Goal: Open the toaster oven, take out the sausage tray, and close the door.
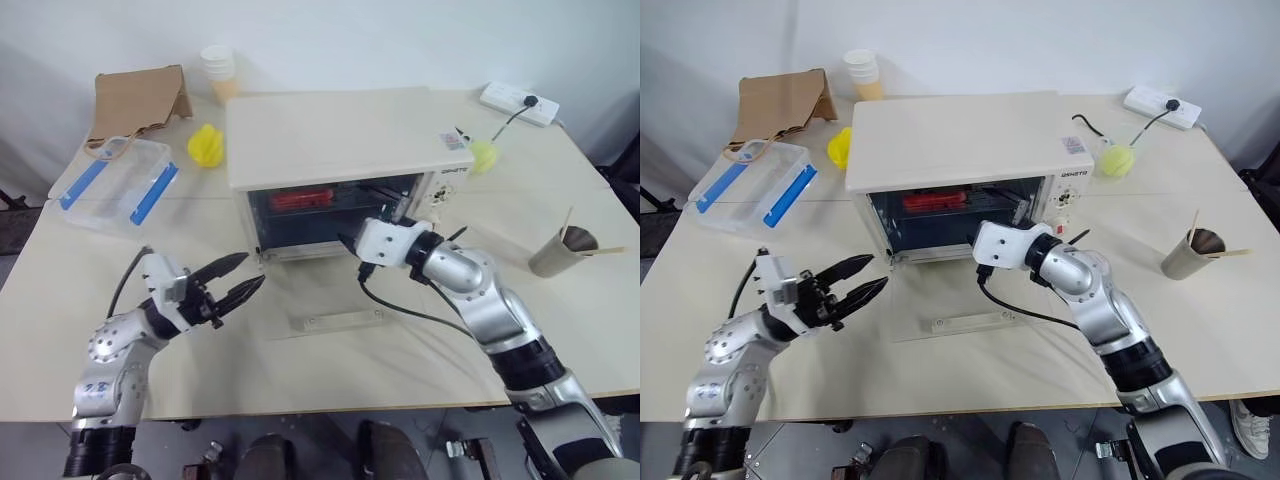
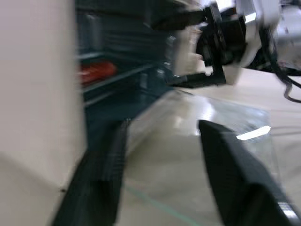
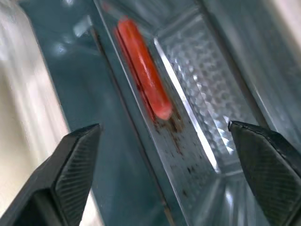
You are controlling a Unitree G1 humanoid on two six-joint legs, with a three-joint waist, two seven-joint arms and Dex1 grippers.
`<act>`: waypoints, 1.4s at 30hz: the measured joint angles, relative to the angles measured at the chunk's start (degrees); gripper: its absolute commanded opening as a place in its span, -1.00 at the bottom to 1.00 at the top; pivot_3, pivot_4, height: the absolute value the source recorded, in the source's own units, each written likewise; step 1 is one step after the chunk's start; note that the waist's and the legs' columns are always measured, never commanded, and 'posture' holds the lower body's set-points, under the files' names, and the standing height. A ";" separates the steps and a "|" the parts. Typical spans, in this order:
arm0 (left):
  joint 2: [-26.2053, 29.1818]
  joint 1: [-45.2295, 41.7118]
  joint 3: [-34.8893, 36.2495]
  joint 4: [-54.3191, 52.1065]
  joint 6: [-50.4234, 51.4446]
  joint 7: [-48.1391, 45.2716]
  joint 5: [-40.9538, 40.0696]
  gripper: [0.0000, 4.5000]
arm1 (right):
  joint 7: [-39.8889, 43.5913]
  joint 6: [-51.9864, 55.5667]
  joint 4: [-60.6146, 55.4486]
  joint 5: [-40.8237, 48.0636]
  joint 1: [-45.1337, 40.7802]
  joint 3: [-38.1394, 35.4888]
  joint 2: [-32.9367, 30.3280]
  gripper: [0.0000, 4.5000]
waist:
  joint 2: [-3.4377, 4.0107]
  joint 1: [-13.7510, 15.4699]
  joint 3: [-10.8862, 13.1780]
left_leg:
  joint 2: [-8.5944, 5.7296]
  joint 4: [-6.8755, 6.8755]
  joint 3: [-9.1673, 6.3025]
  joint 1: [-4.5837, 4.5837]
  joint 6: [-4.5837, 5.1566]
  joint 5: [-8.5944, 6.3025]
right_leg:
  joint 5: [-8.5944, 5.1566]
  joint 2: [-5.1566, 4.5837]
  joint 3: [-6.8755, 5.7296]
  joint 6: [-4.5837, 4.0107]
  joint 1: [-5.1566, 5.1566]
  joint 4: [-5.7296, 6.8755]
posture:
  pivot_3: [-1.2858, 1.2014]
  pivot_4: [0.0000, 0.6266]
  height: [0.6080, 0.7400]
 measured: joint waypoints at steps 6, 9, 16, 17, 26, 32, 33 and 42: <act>-0.25 2.25 1.12 -5.09 1.57 4.60 -0.37 0.99 | -4.33 1.60 8.25 -6.15 -4.92 2.08 3.86 1.00 | 0.00 0.01 0.00 | 0.02 0.01 -0.08 -0.03 -0.01 0.00 | 0.00 0.01 -0.08 0.00 0.00 0.04 | 0.03 -0.52 1.00; -0.53 2.25 1.11 -6.44 2.23 5.79 -1.16 1.00 | -5.36 2.27 11.05 -8.16 -5.42 2.50 4.66 0.92 | 0.01 -0.02 0.00 | 0.01 0.01 -0.08 -0.04 -0.01 0.00 | 0.00 0.01 -0.08 0.00 0.00 0.03 | 0.03 -0.52 1.00; -1.04 1.82 0.89 -7.55 4.13 7.59 -2.78 1.00 | -6.80 0.93 12.14 -10.63 -6.60 2.59 5.04 -0.01 | 0.01 -0.16 0.00 | 0.03 0.00 -0.08 -0.04 -0.02 0.00 | 0.00 0.03 -0.09 0.00 -0.01 0.02 | 0.03 -0.52 1.00; -1.04 1.79 0.74 -8.00 4.34 7.59 -3.06 1.00 | -6.92 0.78 12.10 -10.84 -6.60 2.68 5.07 -0.17 | 0.01 -0.13 0.00 | 0.03 0.00 -0.08 -0.05 -0.02 0.00 | 0.00 0.03 -0.09 0.00 -0.01 0.02 | 0.03 -0.52 1.00; -1.12 -1.33 0.19 -8.34 5.55 7.70 -4.43 1.00 | -6.93 -1.61 11.73 -14.79 -6.59 4.60 4.16 -1.00 | 0.01 -0.17 0.01 | 0.04 -0.01 -0.08 -0.08 -0.04 -0.01 | 0.00 0.06 -0.11 0.00 -0.03 -0.01 | 0.03 -0.52 1.00; -1.22 -3.33 0.08 -7.99 6.00 7.26 -4.51 1.00 | -6.97 -2.66 11.71 -15.70 -6.58 4.59 3.84 -1.00 | 0.01 -0.17 0.02 | 0.04 -0.03 -0.11 -0.12 -0.04 -0.01 | 0.00 0.07 -0.16 0.00 -0.03 -0.07 | 0.03 -0.52 1.00; -1.34 -3.75 -0.03 -7.86 6.01 7.17 -4.54 1.00 | -6.91 -2.84 11.63 -15.70 -6.58 4.59 3.80 -1.00 | 0.01 -0.17 0.02 | 0.05 -0.04 -0.11 -0.12 -0.04 -0.01 | 0.00 0.08 -0.16 0.00 -0.03 -0.09 | 0.03 -0.52 1.00; -2.02 -9.35 -1.73 -4.52 6.50 5.41 -5.08 1.00 | -5.24 -3.95 10.20 -15.68 -6.34 4.58 3.35 -1.00 | 0.01 -0.45 0.03 | 0.07 -0.07 -0.11 -0.25 -0.05 -0.02 | 0.00 0.11 -0.31 0.00 -0.08 -0.15 | 0.03 -0.52 1.00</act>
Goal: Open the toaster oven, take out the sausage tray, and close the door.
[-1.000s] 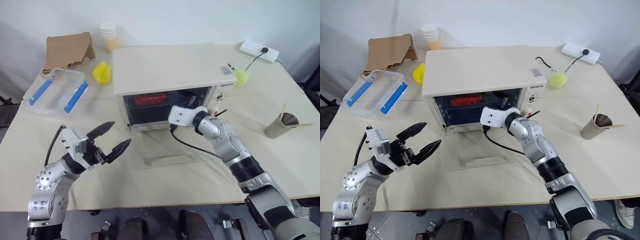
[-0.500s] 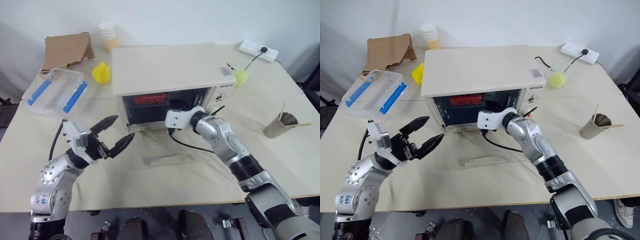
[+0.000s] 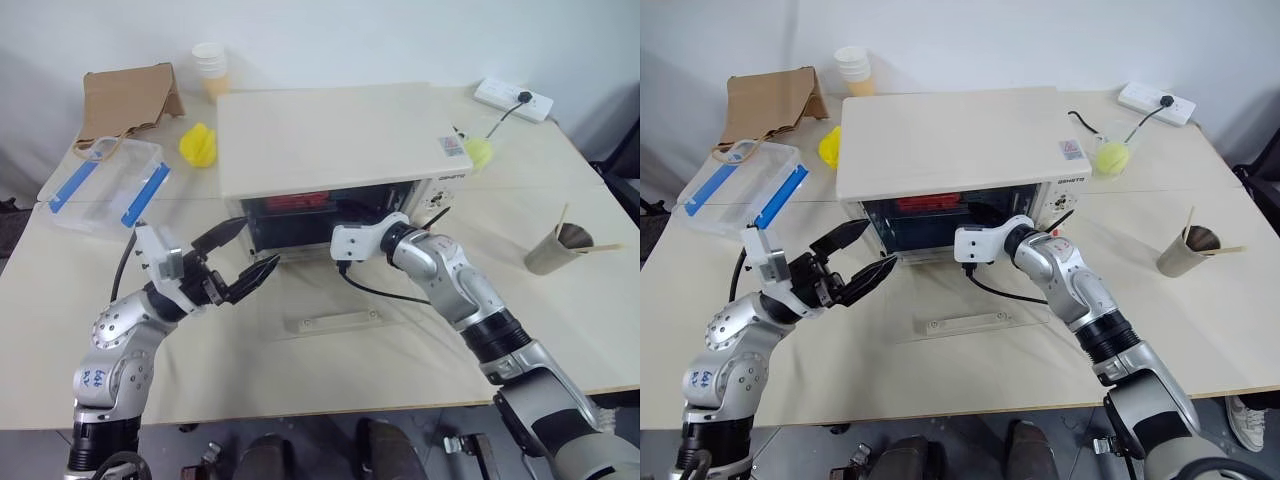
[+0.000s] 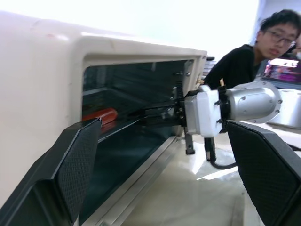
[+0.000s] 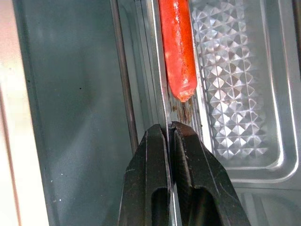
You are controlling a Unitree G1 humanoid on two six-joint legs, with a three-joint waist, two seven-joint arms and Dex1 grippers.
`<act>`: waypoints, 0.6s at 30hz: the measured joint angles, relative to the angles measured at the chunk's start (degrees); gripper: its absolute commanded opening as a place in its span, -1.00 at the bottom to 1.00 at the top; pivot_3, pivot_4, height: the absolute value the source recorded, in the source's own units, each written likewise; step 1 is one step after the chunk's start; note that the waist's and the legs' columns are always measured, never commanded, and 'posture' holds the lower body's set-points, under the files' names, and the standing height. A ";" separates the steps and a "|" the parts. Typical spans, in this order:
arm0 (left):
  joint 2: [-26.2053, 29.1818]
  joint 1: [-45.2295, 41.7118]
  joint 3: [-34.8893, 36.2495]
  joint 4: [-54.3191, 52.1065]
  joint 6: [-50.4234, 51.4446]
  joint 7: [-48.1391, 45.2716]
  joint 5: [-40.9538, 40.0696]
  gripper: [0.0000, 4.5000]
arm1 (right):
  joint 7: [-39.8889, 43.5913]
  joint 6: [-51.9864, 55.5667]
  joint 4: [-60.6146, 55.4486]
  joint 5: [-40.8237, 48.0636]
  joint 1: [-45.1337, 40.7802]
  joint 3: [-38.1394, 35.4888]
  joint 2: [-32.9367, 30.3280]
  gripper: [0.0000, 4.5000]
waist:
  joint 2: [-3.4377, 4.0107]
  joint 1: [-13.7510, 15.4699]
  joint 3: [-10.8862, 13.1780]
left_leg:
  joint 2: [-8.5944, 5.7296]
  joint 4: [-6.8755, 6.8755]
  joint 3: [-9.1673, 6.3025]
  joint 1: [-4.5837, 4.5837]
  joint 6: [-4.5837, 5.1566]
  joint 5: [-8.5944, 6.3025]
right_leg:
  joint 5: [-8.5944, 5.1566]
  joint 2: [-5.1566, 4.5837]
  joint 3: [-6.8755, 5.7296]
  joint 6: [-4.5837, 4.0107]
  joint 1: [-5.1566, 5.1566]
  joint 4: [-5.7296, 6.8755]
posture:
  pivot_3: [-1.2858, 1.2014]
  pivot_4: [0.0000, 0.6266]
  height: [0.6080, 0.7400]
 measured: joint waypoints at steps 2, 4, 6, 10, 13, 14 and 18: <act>-0.33 -1.85 -0.03 1.30 0.06 -0.06 -0.61 1.00 | 0.65 -0.05 -0.34 0.04 0.05 0.00 0.01 -1.00 | 0.00 -0.08 0.00 | 0.01 0.01 0.00 -0.04 0.00 0.00 | 0.00 0.01 -0.02 0.00 -0.01 -0.02 | 0.03 -0.52 1.00; -0.49 -3.49 -0.10 2.35 0.12 -0.39 -0.98 1.00 | 1.13 -0.09 -0.81 0.11 0.10 -0.01 -0.05 -1.00 | 0.00 -0.19 0.00 | 0.01 0.01 0.00 -0.09 0.00 0.00 | 0.00 0.01 -0.07 0.00 -0.03 -0.02 | 0.03 -0.52 1.00; -0.83 -4.98 -0.08 3.16 0.58 -0.31 -1.65 1.00 | 1.54 -0.20 -1.24 0.20 0.14 -0.01 -0.11 -1.00 | 0.00 -0.29 0.00 | 0.01 0.06 -0.01 -0.26 -0.01 0.01 | 0.00 0.01 -0.17 0.00 -0.13 -0.02 | 0.03 -0.52 1.00; -1.09 -7.17 0.34 4.02 1.41 -0.11 -3.20 1.00 | 2.33 -1.36 -2.77 0.72 1.20 -0.26 -0.79 -1.00 | 0.00 -0.49 0.00 | 0.01 0.08 -0.03 -0.38 -0.03 0.02 | 0.00 0.01 -0.22 0.00 -0.23 0.00 | 0.03 -0.52 1.00; -1.04 -7.41 0.53 5.16 1.95 -0.38 -3.73 1.00 | 3.31 -1.70 -6.61 1.66 3.98 -0.53 -1.87 -1.00 | 0.00 -0.58 0.00 | 0.01 0.06 -0.03 -0.39 -0.03 0.02 | 0.00 0.01 -0.25 0.00 -0.23 0.00 | 0.03 -0.52 1.00; -1.04 -7.43 0.53 5.27 2.24 -0.45 -3.85 1.00 | 3.74 -1.68 -7.79 1.79 4.84 -0.64 -2.22 -1.00 | 0.00 -0.58 0.00 | 0.01 0.07 -0.02 -0.40 -0.03 0.02 | 0.00 0.01 -0.25 0.00 -0.24 0.01 | 0.03 -0.52 1.00; -0.63 -7.43 0.57 5.33 3.62 -0.64 -3.98 1.00 | 5.46 -1.43 -13.53 2.78 9.60 -1.71 -3.34 -1.00 | 0.00 -0.44 0.00 | 0.01 0.10 -0.02 -0.39 -0.03 0.02 | 0.00 0.01 -0.24 0.00 -0.23 0.02 | 0.03 -0.52 1.00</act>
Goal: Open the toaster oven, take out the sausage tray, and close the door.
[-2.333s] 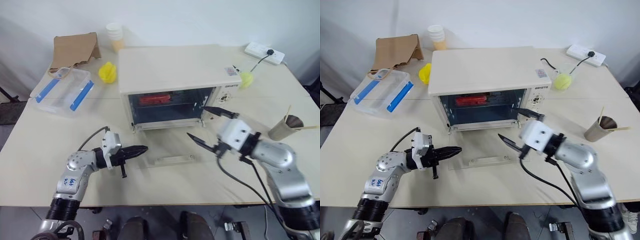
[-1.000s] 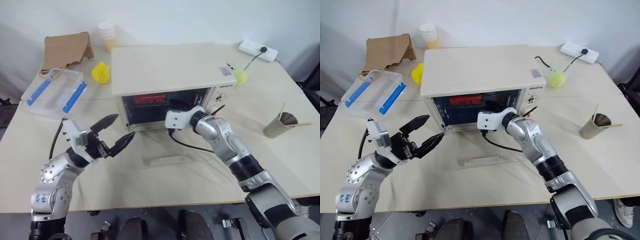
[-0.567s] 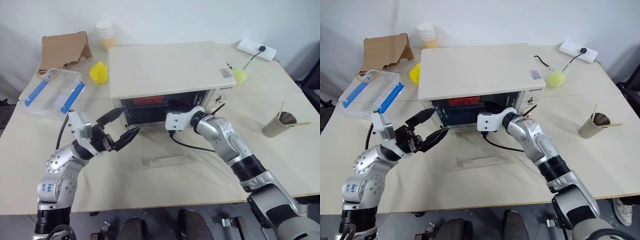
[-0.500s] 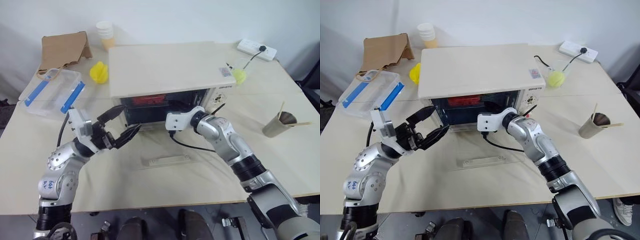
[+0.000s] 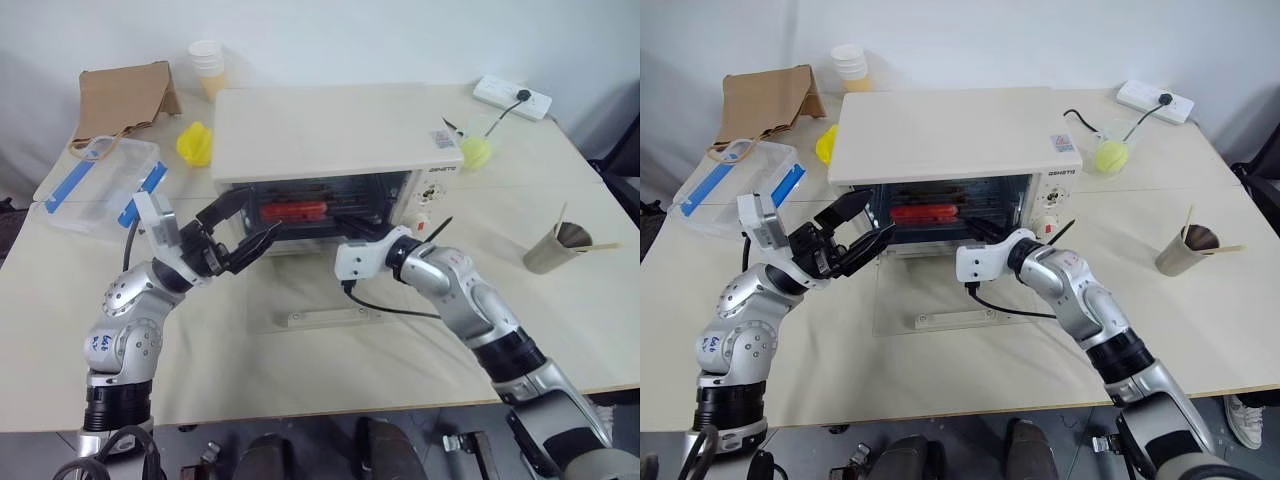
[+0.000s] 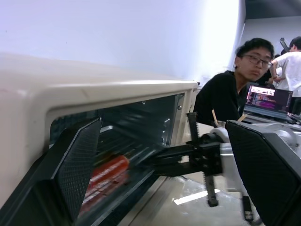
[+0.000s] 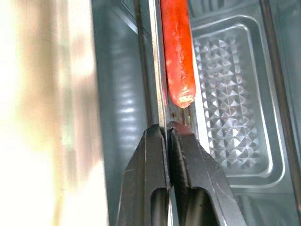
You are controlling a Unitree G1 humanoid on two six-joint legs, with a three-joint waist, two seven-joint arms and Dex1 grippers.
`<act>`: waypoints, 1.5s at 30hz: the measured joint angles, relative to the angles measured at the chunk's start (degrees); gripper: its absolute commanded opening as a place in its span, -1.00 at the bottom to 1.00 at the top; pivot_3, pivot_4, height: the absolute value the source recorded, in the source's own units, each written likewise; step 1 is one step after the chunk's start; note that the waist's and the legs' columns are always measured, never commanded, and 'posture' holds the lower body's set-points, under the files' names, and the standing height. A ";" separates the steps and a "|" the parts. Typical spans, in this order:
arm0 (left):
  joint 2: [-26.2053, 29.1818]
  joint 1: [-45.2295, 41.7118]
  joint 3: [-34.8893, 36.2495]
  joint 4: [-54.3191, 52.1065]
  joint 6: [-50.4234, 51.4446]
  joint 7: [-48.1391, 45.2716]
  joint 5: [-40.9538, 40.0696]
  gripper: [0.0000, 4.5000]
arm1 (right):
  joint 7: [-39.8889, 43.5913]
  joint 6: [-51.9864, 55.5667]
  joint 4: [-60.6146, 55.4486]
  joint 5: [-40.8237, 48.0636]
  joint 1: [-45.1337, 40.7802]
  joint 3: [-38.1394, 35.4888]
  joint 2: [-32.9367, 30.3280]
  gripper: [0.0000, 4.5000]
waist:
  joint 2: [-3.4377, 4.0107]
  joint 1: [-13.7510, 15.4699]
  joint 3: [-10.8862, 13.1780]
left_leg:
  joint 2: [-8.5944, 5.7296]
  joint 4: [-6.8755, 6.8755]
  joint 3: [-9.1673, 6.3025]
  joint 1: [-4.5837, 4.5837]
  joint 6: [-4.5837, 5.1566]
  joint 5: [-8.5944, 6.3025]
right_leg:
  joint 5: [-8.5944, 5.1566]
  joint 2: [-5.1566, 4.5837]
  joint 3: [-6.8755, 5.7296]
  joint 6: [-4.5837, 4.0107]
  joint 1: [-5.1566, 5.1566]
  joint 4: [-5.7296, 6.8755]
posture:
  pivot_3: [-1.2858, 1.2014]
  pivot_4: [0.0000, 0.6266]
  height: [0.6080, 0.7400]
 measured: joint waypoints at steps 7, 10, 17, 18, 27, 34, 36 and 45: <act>0.66 0.03 -0.10 0.27 1.94 -0.88 -0.01 1.00 | 3.21 1.74 -9.04 0.66 7.37 -2.41 -1.17 -1.00 | 0.00 0.82 0.00 | -0.01 0.00 0.02 0.00 0.00 0.00 | 0.00 0.00 0.01 0.00 0.00 -0.01 | 0.03 -0.52 1.00; 1.00 0.14 -0.09 1.07 2.84 -1.44 -0.05 1.00 | 4.75 2.27 -14.15 1.38 11.69 -3.39 -1.91 -1.00 | 0.00 0.98 0.00 | -0.01 0.00 0.04 0.00 0.00 0.00 | 0.00 0.00 -0.03 0.00 0.00 -0.01 | 0.03 -0.52 1.00; 2.28 -0.30 -0.28 2.99 3.76 -3.61 -0.01 1.00 | 6.83 1.62 -21.85 3.21 18.56 -5.53 -5.16 -1.00 | 0.00 1.15 0.00 | -0.02 0.05 0.07 0.00 0.00 0.00 | 0.00 0.00 -0.01 0.00 0.03 0.00 | 0.03 -0.52 1.00; 2.68 -0.43 -0.32 3.62 3.78 -4.15 0.02 1.00 | 6.97 1.44 -22.58 3.42 19.30 -5.78 -5.48 -1.00 | 0.00 1.19 0.00 | -0.03 0.07 0.07 0.00 0.00 0.00 | 0.00 0.00 -0.01 0.00 0.05 0.00 | 0.03 -0.52 1.00; 8.36 -2.15 -0.93 9.43 6.71 -12.01 0.10 1.00 | 7.18 -1.47 -26.78 4.58 23.88 -8.83 -8.18 -1.00 | -0.01 1.50 0.00 | -0.03 0.11 0.10 0.02 -0.01 0.01 | 0.00 0.01 -0.02 0.00 0.09 0.00 | 0.03 -0.52 1.00; 15.14 -3.28 -0.34 11.85 24.02 -15.21 -6.88 1.00 | 6.81 -6.10 -26.98 5.44 25.81 -11.20 -10.93 -1.00 | -0.02 1.92 0.01 | -0.03 0.15 0.06 0.02 -0.01 0.01 | 0.00 0.00 0.01 0.01 0.10 0.00 | 0.03 -0.52 1.00; 15.81 -4.71 0.18 12.25 29.52 -14.11 -9.13 1.00 | 6.79 -7.28 -26.95 5.78 25.80 -11.79 -11.16 -1.00 | -0.02 2.21 0.01 | -0.03 0.17 0.05 0.03 0.00 0.01 | 0.00 0.01 0.03 0.00 0.10 0.01 | 0.03 -0.52 1.00; 13.75 -8.68 0.76 13.42 49.42 -3.84 -16.70 1.00 | 6.84 -11.70 -25.32 7.24 24.25 -12.20 -12.91 -1.00 | -0.03 2.39 0.01 | -0.03 0.23 -0.01 0.05 0.00 0.01 | 0.00 0.00 0.06 0.00 0.12 0.09 | 0.03 -0.52 1.00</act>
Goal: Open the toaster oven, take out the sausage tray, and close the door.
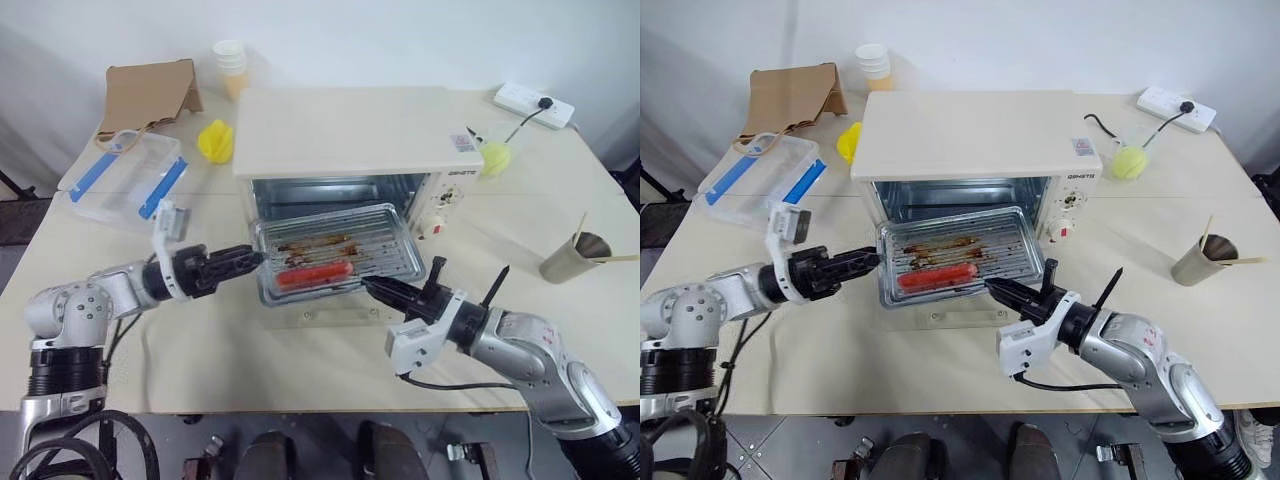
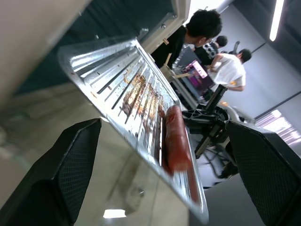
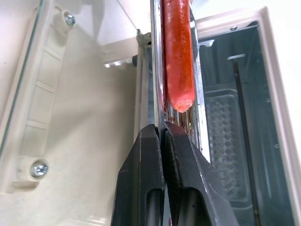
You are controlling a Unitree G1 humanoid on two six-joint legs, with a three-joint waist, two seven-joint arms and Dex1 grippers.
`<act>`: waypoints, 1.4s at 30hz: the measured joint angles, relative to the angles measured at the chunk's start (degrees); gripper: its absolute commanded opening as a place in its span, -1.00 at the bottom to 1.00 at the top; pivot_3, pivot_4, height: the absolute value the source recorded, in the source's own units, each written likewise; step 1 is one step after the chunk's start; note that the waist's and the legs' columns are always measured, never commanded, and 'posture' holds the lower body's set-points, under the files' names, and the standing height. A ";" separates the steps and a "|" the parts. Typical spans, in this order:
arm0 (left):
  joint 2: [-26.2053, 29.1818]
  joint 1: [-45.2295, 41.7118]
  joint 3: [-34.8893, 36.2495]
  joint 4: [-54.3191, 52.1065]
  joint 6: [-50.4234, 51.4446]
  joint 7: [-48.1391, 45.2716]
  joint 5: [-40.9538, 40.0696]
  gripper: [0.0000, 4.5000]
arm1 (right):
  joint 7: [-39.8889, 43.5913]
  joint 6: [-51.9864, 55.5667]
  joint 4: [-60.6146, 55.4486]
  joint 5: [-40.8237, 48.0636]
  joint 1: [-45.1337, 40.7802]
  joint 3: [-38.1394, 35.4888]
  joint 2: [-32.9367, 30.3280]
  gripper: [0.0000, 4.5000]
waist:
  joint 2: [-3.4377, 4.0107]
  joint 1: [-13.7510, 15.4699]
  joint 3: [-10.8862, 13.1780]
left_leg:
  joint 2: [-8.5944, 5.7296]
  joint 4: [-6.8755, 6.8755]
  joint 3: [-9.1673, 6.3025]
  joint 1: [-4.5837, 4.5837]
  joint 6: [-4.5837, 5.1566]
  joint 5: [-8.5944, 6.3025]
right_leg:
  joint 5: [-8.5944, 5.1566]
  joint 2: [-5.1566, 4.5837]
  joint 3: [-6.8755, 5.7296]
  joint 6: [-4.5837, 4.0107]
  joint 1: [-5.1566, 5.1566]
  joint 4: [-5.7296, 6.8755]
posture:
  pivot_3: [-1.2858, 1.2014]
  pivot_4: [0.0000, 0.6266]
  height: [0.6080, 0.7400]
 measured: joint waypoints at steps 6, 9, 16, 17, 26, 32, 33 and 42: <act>-0.50 -0.01 3.60 0.27 6.71 4.28 -3.48 1.00 | 0.33 -0.95 1.79 0.73 -0.67 -0.09 -0.12 -1.00 | 0.00 -0.12 0.00 | 0.01 0.00 -0.03 0.03 -0.01 0.01 | 0.00 0.00 0.02 0.00 -0.01 0.06 | 0.03 -0.52 1.00; -3.00 -0.07 5.05 0.38 9.98 7.15 -5.57 1.00 | 0.44 -1.88 1.84 1.13 -1.22 -0.01 -0.12 -1.00 | 0.00 0.15 0.00 | -0.02 0.06 -0.06 0.02 -0.01 0.01 | 0.00 -0.02 0.04 0.00 0.03 0.08 | 0.03 -0.52 1.00; -11.21 -2.41 9.19 3.66 16.50 19.27 -9.93 0.50 | 1.17 -3.22 3.22 2.08 -2.38 0.19 -0.12 -1.00 | -0.05 0.04 0.01 | -0.03 0.27 -0.17 0.06 -0.02 0.01 | 0.00 -0.01 0.05 0.00 0.19 0.16 | 0.03 -0.52 1.00; -12.06 -2.70 10.74 4.68 17.22 21.50 -10.53 0.35 | 1.34 -3.27 3.52 2.26 -2.43 0.19 -0.12 -1.00 | -0.05 0.03 0.01 | -0.02 0.27 -0.18 0.06 -0.04 0.02 | 0.00 -0.01 0.05 0.00 0.19 0.16 | 0.03 -0.52 1.00; -14.29 -2.73 15.05 4.99 21.83 30.34 -16.41 -0.83 | 2.44 -4.35 3.85 2.86 -2.86 0.21 -0.13 -1.00 | -0.05 0.00 0.01 | -0.03 0.29 -0.45 0.12 -0.04 0.03 | 0.00 -0.01 0.18 0.00 0.19 0.16 | 0.03 -0.52 1.00; -14.59 -2.03 16.10 6.82 23.73 34.92 -20.58 -0.99 | 4.99 -4.28 3.86 5.14 -2.91 0.27 -0.18 -0.88 | -0.05 0.01 0.01 | -0.04 0.33 -0.49 0.12 -0.04 0.03 | 0.00 -0.01 0.18 0.00 0.21 0.17 | 0.03 -0.52 1.00; -14.57 -1.97 16.22 7.12 24.20 35.98 -21.49 -1.00 | 5.96 -3.58 3.82 7.14 -2.76 0.26 -0.19 -0.76 | -0.05 0.01 0.01 | -0.04 0.33 -0.51 0.12 -0.04 0.03 | 0.00 -0.01 0.18 0.00 0.21 0.17 | 0.03 -0.52 1.00; -10.86 2.00 14.68 14.25 23.88 45.86 -36.18 -1.00 | 12.14 0.57 3.63 23.00 0.14 -2.30 -3.01 0.56 | -0.05 0.04 0.01 | -0.04 0.33 -0.55 0.17 -0.04 0.02 | 0.00 -0.03 0.21 -0.01 0.26 0.20 | 0.03 -0.52 1.00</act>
